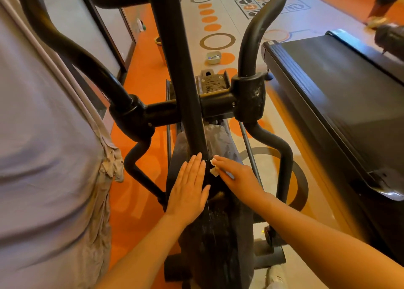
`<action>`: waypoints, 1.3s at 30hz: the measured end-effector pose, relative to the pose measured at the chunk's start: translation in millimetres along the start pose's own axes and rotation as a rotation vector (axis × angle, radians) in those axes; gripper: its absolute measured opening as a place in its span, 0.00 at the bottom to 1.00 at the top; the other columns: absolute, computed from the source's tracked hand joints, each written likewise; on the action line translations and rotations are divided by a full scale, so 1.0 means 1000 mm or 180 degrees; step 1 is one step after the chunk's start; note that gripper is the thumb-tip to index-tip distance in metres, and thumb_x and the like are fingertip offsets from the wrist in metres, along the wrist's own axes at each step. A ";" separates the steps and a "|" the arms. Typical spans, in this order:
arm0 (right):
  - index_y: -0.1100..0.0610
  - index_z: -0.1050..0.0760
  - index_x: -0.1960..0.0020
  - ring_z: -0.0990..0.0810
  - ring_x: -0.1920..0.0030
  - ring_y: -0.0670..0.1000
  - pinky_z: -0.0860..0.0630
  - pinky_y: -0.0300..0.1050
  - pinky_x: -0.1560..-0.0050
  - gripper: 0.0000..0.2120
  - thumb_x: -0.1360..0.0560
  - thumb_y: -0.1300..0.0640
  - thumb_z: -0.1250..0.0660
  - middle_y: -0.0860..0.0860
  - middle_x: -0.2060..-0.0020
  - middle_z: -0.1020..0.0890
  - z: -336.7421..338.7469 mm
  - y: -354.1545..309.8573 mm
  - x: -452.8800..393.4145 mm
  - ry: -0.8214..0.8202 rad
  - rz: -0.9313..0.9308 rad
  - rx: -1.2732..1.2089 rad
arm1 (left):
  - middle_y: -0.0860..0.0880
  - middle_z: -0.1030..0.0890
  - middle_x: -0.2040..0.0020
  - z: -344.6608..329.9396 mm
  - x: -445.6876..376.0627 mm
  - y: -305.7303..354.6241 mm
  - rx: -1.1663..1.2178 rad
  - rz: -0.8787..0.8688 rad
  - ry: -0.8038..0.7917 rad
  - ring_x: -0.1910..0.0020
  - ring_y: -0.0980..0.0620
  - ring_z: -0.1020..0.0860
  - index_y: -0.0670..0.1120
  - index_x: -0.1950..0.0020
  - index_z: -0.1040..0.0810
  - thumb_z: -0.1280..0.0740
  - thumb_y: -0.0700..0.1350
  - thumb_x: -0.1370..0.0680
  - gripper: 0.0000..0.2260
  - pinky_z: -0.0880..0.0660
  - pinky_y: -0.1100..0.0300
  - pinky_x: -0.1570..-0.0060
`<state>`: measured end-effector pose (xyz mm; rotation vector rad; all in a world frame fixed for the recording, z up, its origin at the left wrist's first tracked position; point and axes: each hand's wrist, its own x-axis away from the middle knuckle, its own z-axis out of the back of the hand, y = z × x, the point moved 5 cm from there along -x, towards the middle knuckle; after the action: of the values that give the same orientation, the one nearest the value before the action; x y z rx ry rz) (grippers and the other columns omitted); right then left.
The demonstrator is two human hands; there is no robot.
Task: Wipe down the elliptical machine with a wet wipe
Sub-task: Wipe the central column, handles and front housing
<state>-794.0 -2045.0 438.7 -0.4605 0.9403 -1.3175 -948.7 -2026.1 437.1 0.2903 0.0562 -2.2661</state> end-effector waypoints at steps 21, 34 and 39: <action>0.66 0.34 0.27 0.43 0.24 0.59 0.48 0.52 0.23 0.23 0.21 0.64 0.37 0.60 0.26 0.38 0.141 0.008 -0.089 0.0007 0.2609 0.2036 | 0.42 0.54 0.19 0.060 -0.141 0.050 0.0074 0.0682 0.0647 0.20 0.47 0.56 0.41 0.20 0.54 0.45 0.47 0.17 0.30 0.59 0.53 0.22; 0.67 0.38 0.26 0.38 0.26 0.60 0.57 0.50 0.23 0.31 0.19 0.45 0.51 0.64 0.27 0.34 0.134 -0.017 -0.133 -0.0179 0.2959 0.3038 | 0.43 0.52 0.19 0.056 -0.151 0.039 0.0167 0.0584 0.0721 0.20 0.47 0.53 0.41 0.20 0.53 0.44 0.41 0.19 0.30 0.59 0.54 0.22; 0.66 0.42 0.24 0.45 0.23 0.58 0.58 0.50 0.22 0.31 0.18 0.46 0.51 0.62 0.24 0.40 0.131 0.001 -0.121 -0.0363 0.3040 0.2990 | 0.43 0.51 0.19 0.057 -0.150 0.039 0.0194 0.0535 0.0739 0.20 0.47 0.52 0.42 0.20 0.54 0.47 0.43 0.18 0.28 0.58 0.55 0.22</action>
<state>-686.3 -1957.8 551.3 0.5893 0.2639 -0.6902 -835.5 -1947.7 529.0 0.5687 0.0807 -2.0614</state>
